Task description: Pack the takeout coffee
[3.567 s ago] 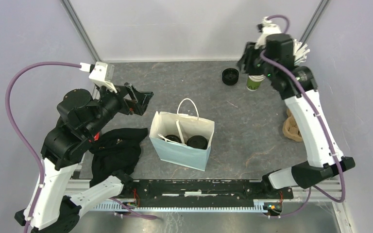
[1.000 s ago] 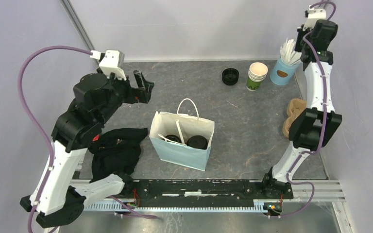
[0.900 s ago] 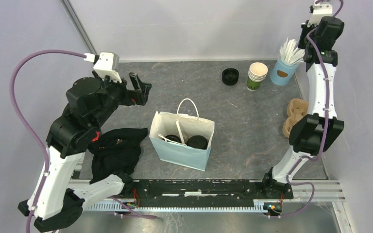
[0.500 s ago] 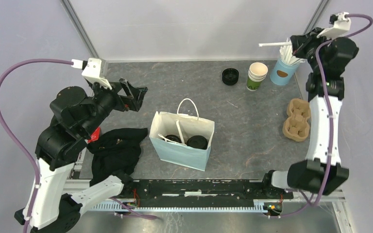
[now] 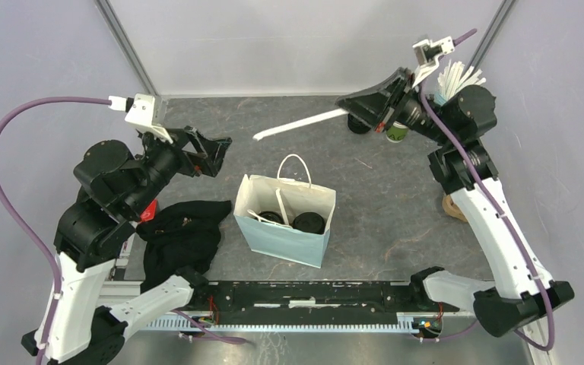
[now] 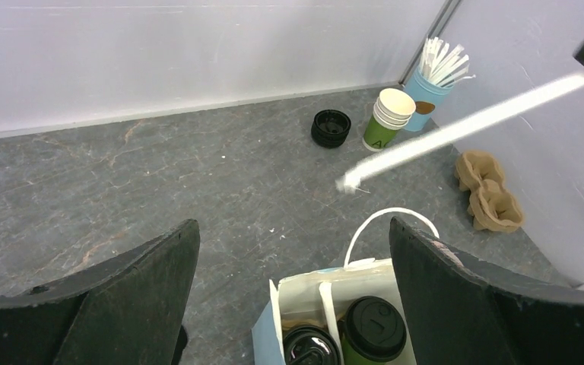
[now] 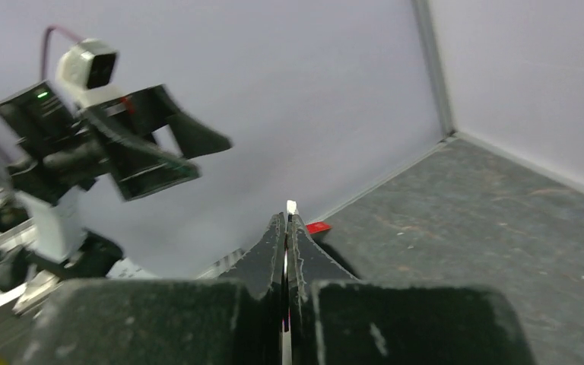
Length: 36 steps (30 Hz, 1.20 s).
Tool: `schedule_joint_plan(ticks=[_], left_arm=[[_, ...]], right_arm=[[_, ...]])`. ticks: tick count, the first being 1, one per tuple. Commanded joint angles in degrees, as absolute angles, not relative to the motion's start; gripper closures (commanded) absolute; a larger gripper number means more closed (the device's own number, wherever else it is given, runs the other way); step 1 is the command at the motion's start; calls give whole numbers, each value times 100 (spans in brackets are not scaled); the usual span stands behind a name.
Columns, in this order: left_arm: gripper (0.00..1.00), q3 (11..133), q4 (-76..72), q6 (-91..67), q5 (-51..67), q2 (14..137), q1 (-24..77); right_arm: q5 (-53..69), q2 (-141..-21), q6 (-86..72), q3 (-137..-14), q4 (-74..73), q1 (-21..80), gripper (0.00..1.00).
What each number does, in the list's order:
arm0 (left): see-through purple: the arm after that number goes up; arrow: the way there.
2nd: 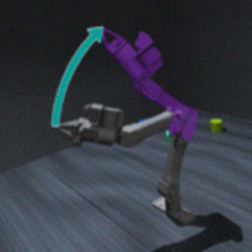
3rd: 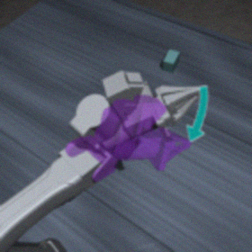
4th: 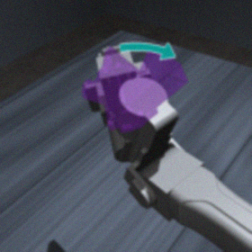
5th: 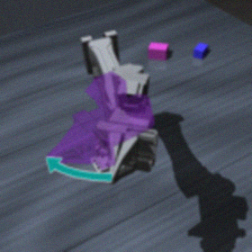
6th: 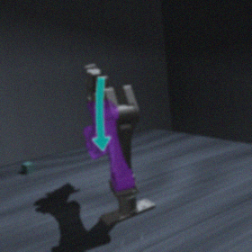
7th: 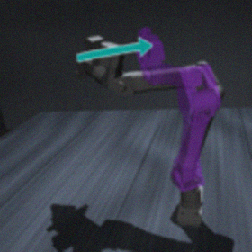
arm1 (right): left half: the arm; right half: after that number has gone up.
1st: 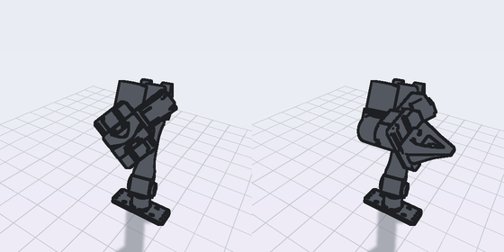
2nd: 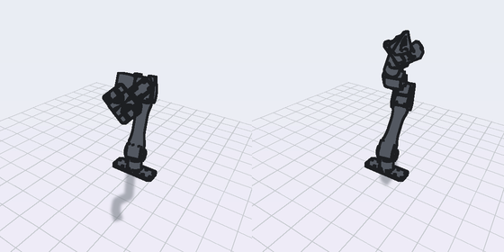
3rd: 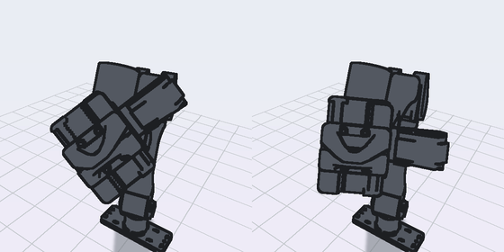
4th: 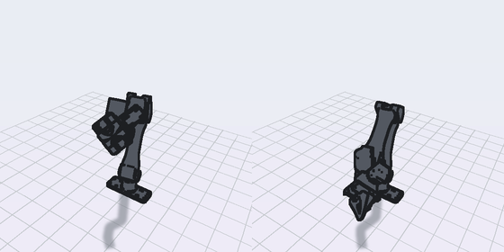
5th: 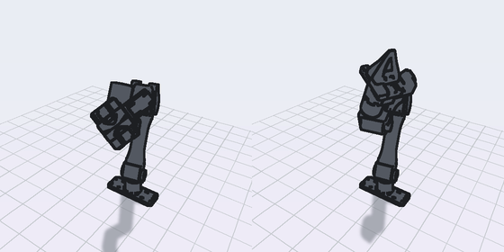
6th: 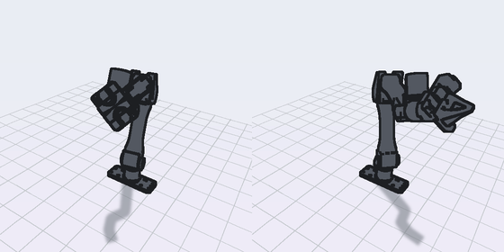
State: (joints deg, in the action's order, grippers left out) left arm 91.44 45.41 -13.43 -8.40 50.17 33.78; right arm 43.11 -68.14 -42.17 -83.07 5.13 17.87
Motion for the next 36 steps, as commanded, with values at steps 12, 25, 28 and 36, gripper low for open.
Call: schedule_joint_plan(ticks=[12,25,28,36], left_arm=[[0,9411,4523,-1807,-822,5076,3379],[0,9769,4941,-2807,-1173,5277,3374],[0,9883,5067,-3235,-1355,5387,3375],[0,9835,5271,-3813,-1437,5289,3381]], right_arm=[[2561,-6840,-2331,-8857,-2338,4154,100],[1310,-7303,-2036,-8595,-2511,5448,98],[710,-7343,-2006,-8777,-2970,5644,69],[-508,-6195,-1628,-8838,-4124,5550,26]])
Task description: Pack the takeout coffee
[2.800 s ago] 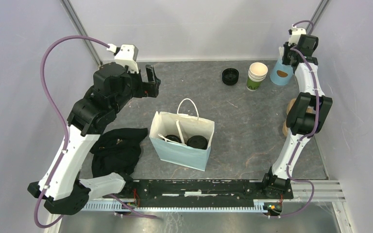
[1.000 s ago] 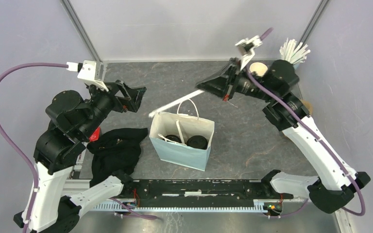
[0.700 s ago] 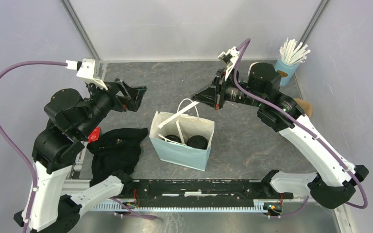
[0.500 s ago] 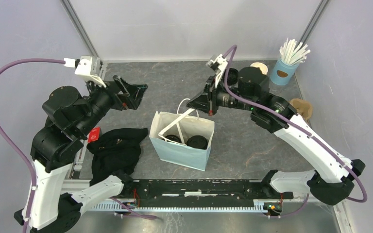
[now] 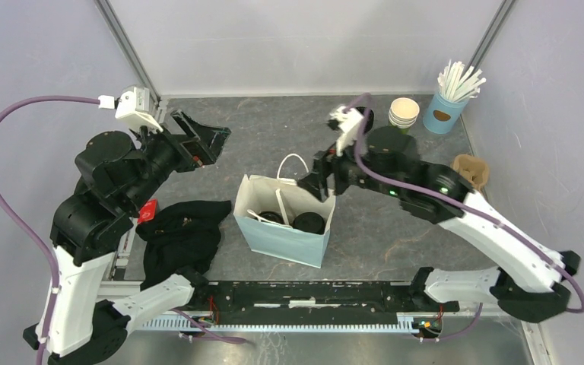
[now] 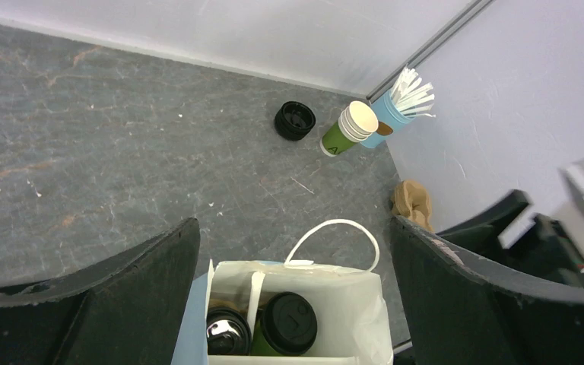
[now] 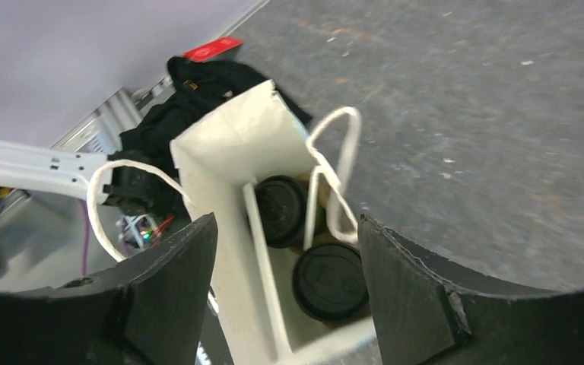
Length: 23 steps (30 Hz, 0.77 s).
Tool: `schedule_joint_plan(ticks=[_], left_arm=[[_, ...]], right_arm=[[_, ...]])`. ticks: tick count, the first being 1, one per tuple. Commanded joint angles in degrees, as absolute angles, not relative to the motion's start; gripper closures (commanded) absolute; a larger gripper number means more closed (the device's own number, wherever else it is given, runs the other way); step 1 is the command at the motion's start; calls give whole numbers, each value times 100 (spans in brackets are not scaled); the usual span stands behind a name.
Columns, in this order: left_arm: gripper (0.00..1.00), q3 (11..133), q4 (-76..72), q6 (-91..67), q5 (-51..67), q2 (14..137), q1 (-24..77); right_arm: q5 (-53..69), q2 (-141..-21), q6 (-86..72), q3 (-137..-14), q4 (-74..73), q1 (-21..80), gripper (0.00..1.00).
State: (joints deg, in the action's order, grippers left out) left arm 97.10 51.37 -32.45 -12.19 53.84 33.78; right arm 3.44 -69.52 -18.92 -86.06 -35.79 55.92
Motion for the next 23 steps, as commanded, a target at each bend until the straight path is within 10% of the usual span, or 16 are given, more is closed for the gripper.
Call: schedule_joint_plan(ticks=[1,4,23], left_arm=[[0,9854,5273,-3859,-1460,5258,3371],[0,9972,5122,-3821,-1365,5156,3367],[0,10695,3859,-2686,-1310,5350,3370]], right_arm=[[-696,-6121,-1619,-8954,-4382,5538,25],[-1191,-5787,-1638,-9345,-5021,5538,3],[-2741,-4867,-1666,-10038,-5171,5533,2]])
